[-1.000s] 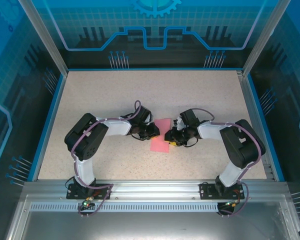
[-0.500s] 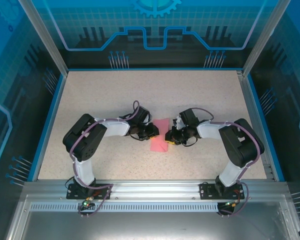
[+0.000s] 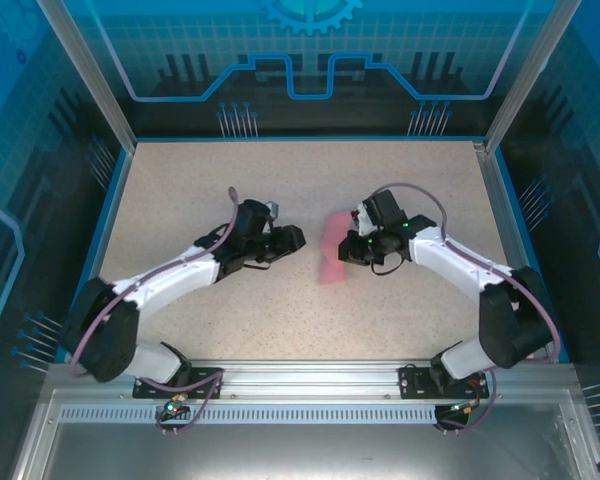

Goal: Fold a paper plane with a square sheet of paper (pick it up from the middle)
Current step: Turn over the paper at the center of the table.

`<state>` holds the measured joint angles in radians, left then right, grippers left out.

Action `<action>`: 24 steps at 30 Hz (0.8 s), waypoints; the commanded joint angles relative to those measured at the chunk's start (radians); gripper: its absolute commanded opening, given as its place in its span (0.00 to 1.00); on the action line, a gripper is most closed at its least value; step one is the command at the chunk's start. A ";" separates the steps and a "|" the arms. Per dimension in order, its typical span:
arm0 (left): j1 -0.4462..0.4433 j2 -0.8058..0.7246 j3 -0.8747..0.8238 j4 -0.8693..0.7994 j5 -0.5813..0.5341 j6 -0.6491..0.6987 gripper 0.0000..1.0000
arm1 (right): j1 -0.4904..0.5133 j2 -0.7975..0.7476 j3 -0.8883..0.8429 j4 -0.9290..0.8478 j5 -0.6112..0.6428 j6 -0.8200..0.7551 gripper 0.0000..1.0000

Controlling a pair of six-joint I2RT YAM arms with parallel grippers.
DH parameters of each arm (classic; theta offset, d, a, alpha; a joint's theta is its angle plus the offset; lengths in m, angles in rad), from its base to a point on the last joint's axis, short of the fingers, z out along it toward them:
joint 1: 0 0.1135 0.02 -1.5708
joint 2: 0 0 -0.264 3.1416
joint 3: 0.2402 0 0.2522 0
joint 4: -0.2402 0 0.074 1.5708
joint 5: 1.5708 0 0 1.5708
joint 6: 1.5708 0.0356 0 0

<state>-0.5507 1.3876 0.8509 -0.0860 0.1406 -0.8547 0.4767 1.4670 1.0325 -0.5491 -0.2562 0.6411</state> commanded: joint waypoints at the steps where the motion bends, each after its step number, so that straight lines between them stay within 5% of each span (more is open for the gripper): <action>1: 0.030 -0.080 -0.073 -0.088 -0.134 0.005 0.52 | 0.084 -0.033 0.146 -0.389 0.370 -0.058 0.11; 5: 0.054 -0.193 -0.156 -0.111 -0.238 -0.036 0.54 | 0.213 0.070 0.370 -0.698 0.725 0.029 0.11; 9: 0.075 -0.290 -0.224 -0.145 -0.314 -0.071 0.56 | 0.322 0.258 0.534 -0.869 0.864 0.144 0.10; 17: 0.113 -0.567 -0.320 -0.381 -0.516 -0.119 0.62 | 0.458 0.699 0.859 -0.933 0.760 0.212 0.14; 24: 0.127 -0.814 -0.369 -0.506 -0.579 -0.080 0.65 | 0.497 0.787 1.021 -0.835 0.567 0.160 0.40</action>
<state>-0.4343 0.6197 0.4999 -0.5014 -0.3767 -0.9504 0.9691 2.3013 2.0178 -1.3869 0.4004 0.7998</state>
